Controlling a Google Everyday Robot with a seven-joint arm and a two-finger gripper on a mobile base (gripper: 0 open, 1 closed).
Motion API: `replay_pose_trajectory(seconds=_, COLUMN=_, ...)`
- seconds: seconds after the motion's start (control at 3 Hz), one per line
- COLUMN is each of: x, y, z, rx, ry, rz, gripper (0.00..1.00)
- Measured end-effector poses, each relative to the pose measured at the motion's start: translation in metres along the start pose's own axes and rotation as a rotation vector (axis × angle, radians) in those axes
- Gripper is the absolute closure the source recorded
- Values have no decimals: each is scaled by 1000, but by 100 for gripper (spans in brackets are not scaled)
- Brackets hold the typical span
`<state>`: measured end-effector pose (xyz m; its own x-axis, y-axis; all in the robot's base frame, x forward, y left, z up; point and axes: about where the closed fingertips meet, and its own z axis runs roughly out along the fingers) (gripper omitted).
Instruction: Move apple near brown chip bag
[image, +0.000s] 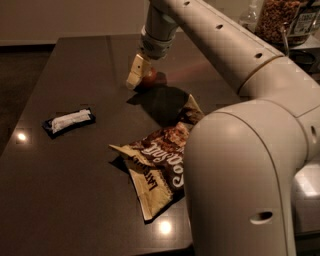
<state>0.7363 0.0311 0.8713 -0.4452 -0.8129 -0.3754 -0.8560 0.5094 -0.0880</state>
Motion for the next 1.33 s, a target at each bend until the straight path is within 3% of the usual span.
replay_pose_trajectory(seconds=0.33, x=-5, y=2, z=8, rx=-8, ry=30, rz=-8, gripper=0)
replay_pose_trajectory(seconds=0.67, x=-7, y=1, z=11, rx=-10, ry=54, rz=-13, gripper=14)
replay_pose_trajectory(seconds=1.33, x=-10, y=3, z=9, rx=-17, ry=71, rz=-33, gripper=59)
